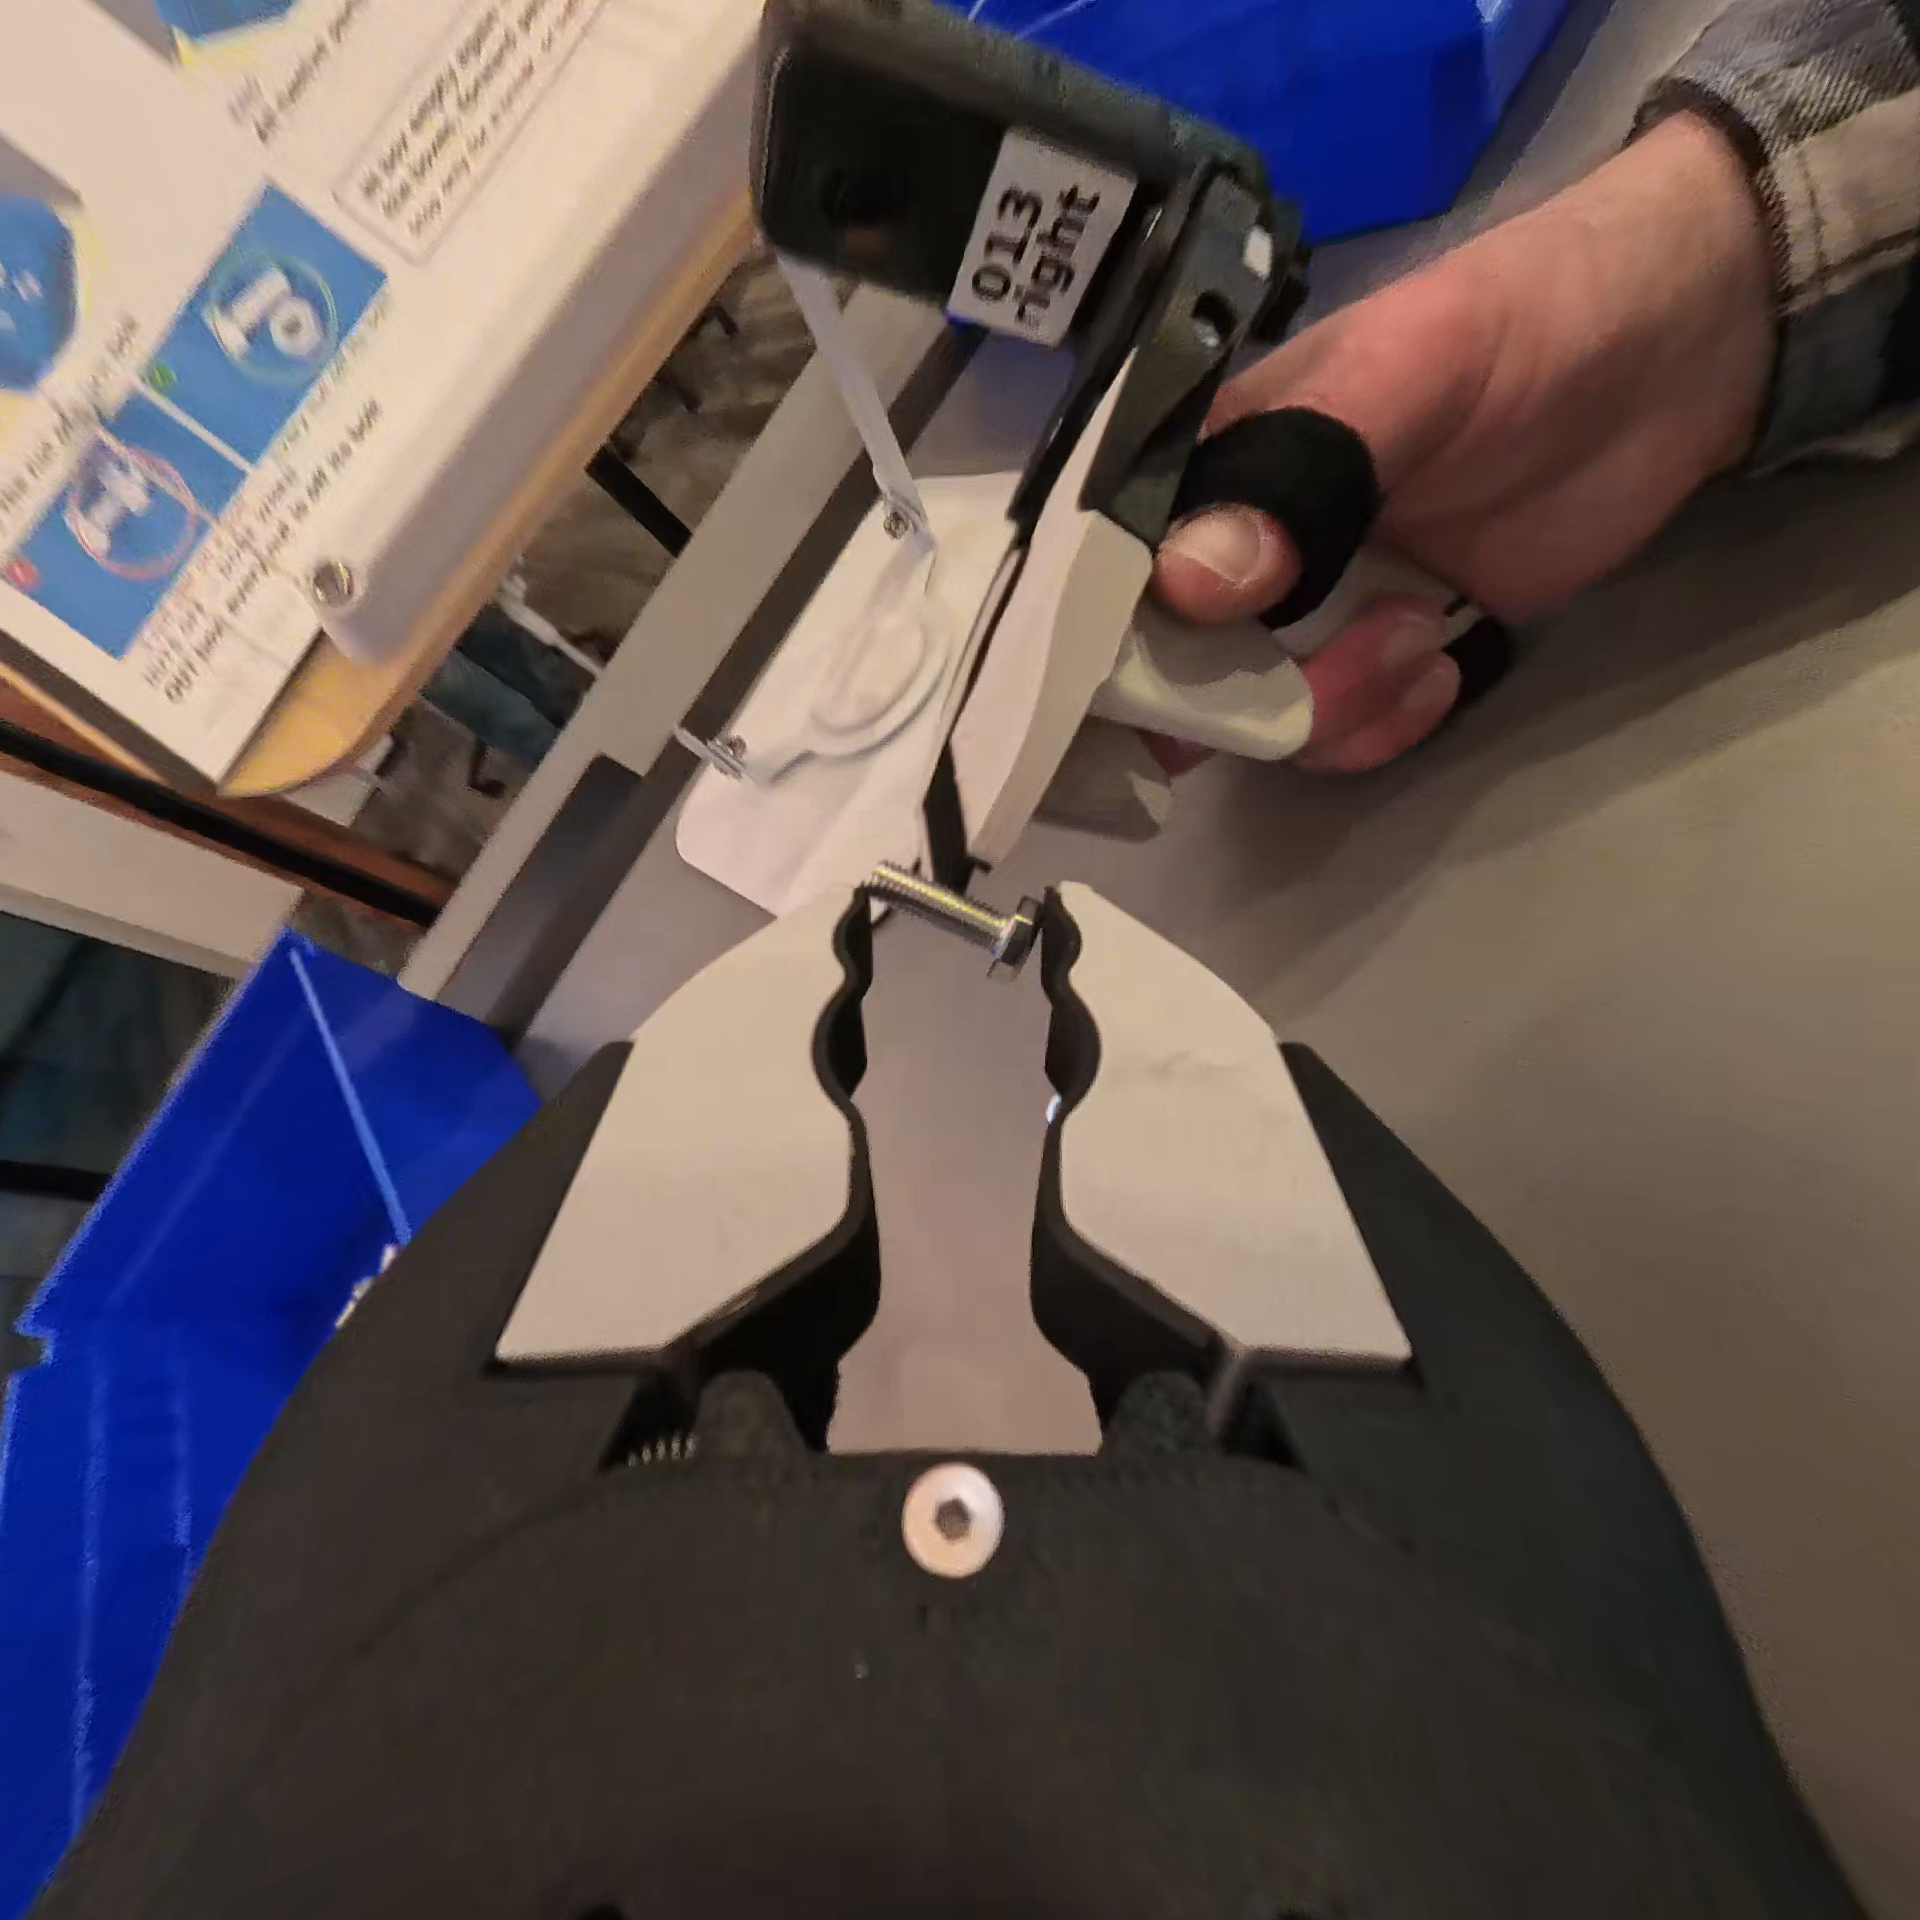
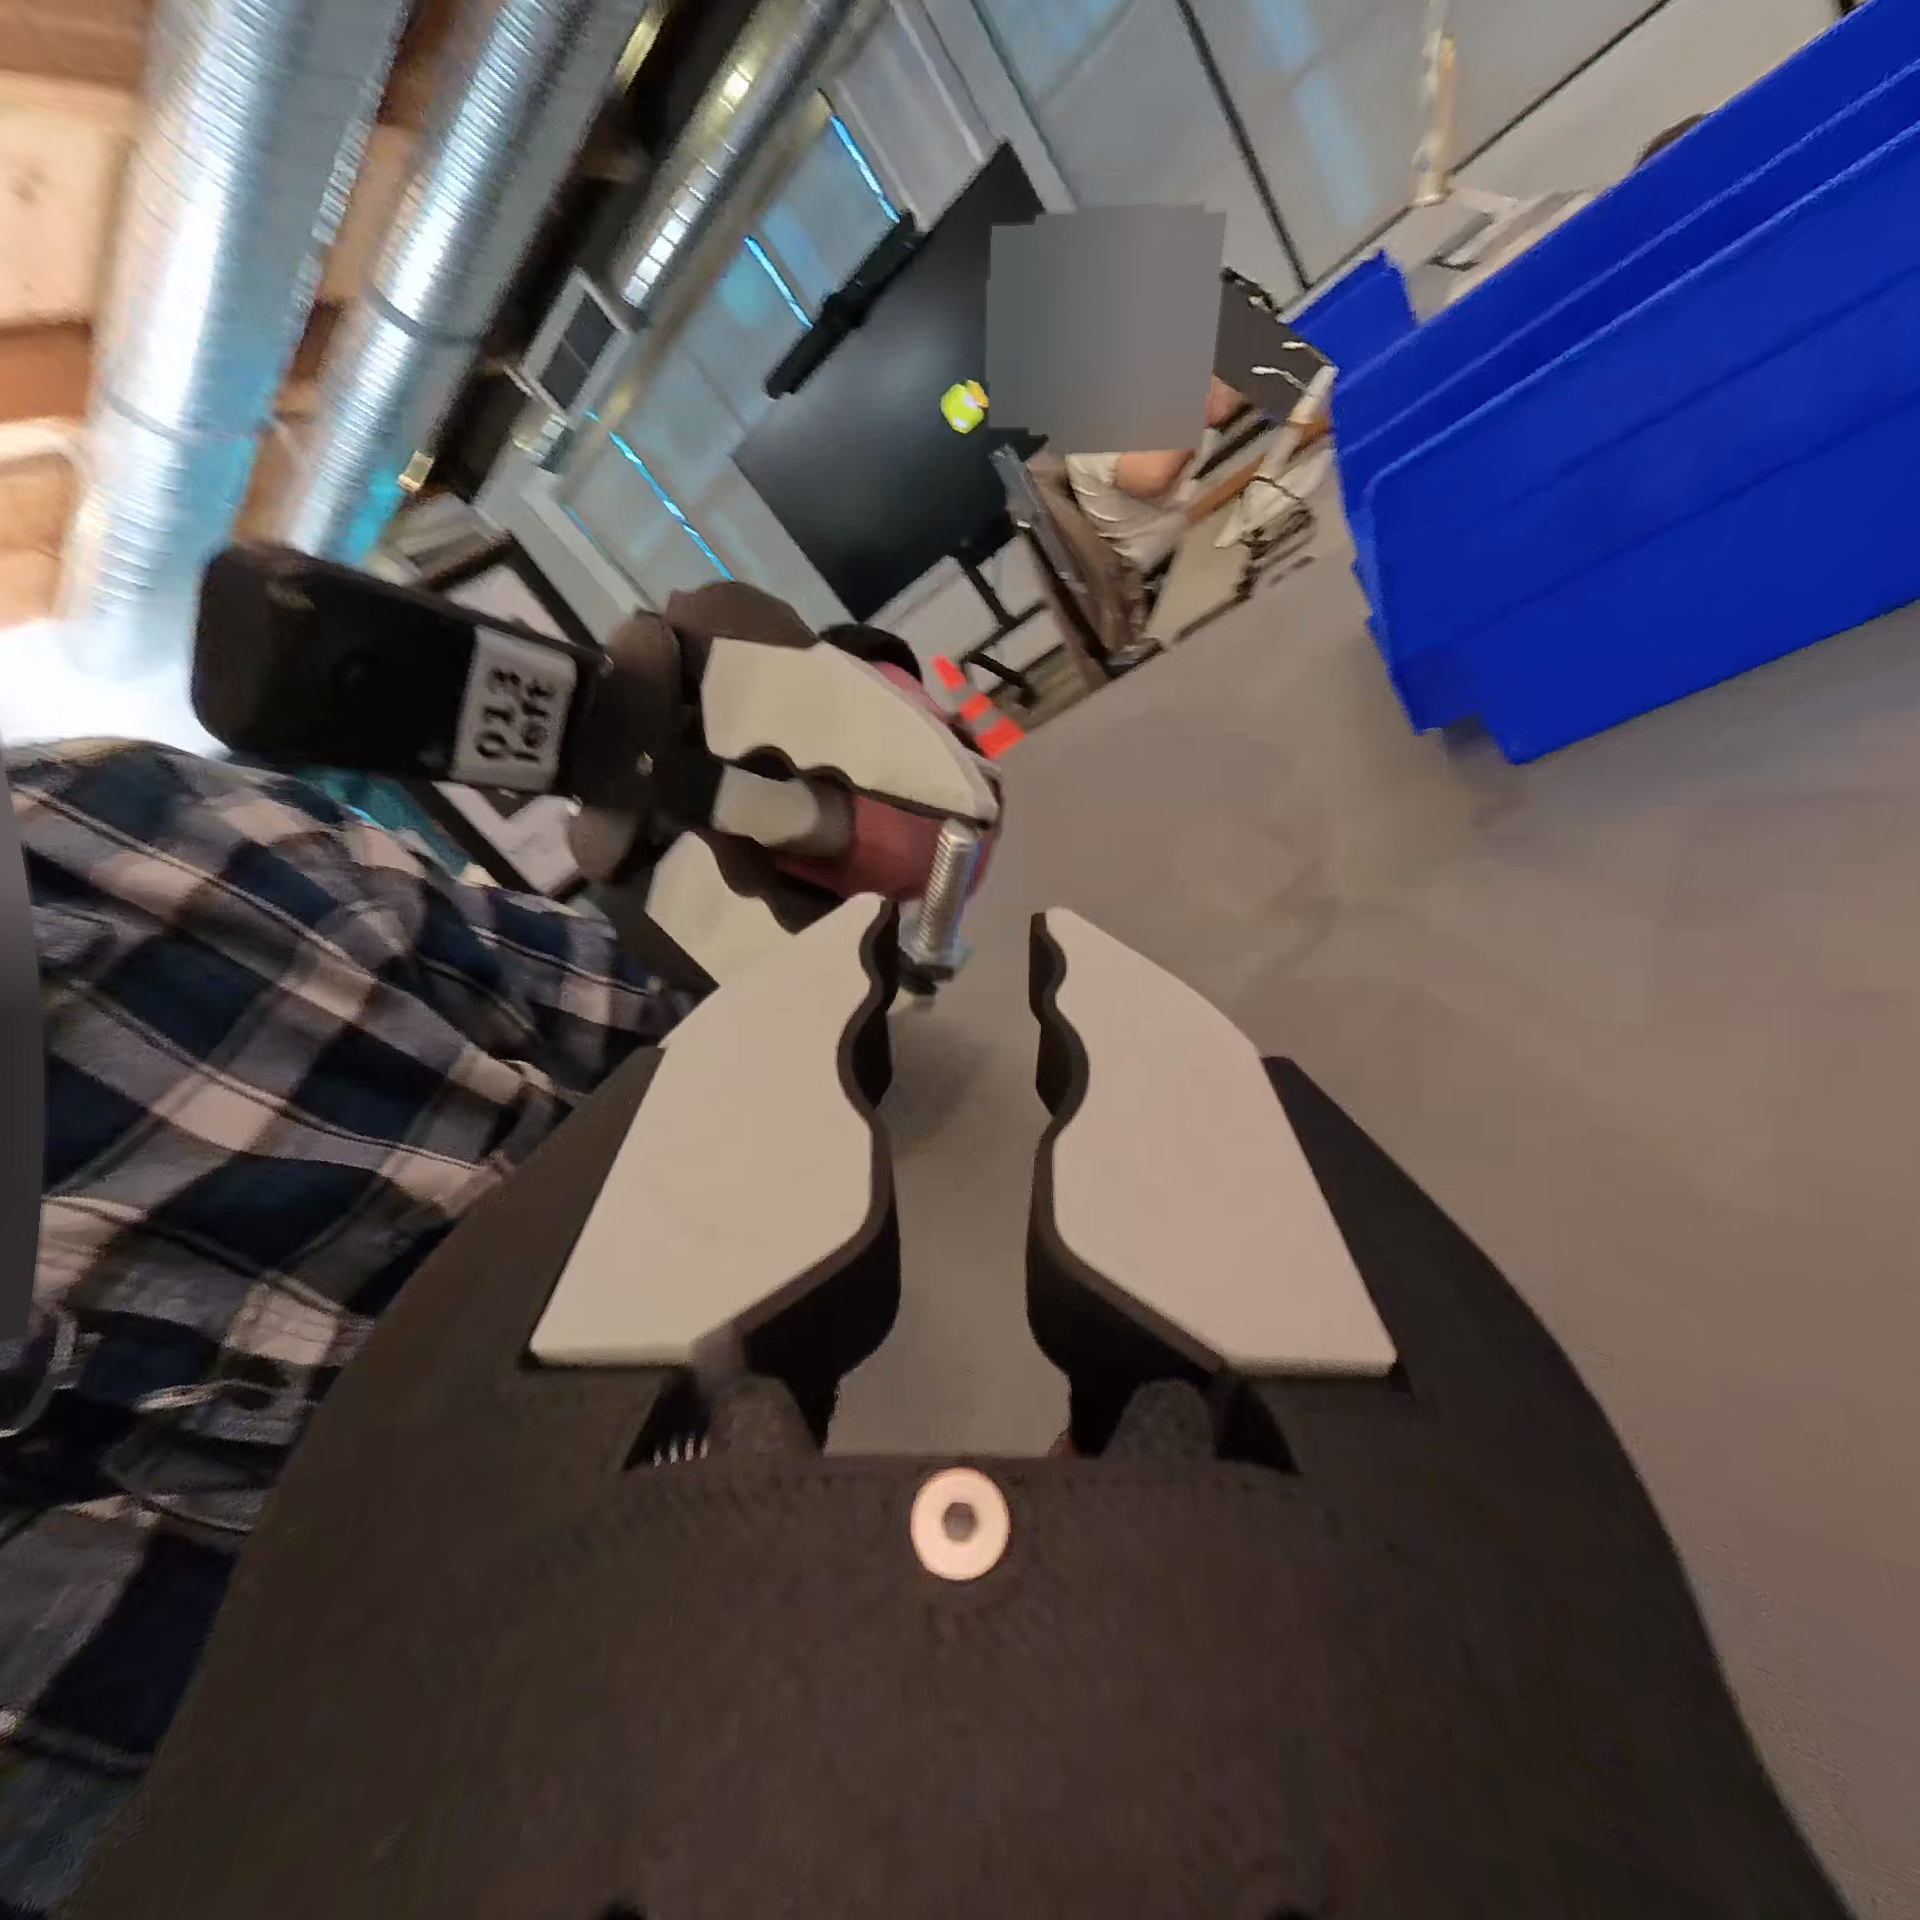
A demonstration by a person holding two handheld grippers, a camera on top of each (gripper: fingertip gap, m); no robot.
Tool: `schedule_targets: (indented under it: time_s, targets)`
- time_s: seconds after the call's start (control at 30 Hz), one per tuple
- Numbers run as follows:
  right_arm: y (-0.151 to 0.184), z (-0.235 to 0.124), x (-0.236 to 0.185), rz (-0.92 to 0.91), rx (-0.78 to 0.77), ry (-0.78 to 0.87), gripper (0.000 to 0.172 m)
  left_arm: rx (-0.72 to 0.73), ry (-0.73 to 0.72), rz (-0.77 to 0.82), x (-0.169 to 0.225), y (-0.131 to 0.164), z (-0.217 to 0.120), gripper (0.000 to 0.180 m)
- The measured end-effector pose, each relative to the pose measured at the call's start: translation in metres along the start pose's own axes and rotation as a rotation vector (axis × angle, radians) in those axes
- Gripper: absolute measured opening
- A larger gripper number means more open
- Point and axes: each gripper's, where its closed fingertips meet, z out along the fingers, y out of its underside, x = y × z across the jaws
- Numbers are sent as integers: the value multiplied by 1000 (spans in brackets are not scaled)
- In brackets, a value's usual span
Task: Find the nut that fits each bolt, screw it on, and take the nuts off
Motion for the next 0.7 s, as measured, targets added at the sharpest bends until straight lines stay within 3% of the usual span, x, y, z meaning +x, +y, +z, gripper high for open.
schedule_targets:
  time_s: [0.2,0.4,0.47,0.5,0.6,0.7]
  targets:
    - [-6,-1,-10,83,67,-107,8,52,-9,51,10,-11,8,31]
    - [-7,-3,-8,81,83,-100,8,56,-19,24,9,-11,10,33]
    - [-11,-6,-7,60,106,-85,7,50,7,-77,6,-10,8,60]
    - [-12,-7,-7,31,109,-77,7,48,62,-164,7,-9,6,63]
    - [-11,-8,-12,-80,89,-64,8,80,283,-447,18,-11,1,60]
    - [-8,-7,-17,-185,70,-58,8,67,432,-559,28,-9,2,51]
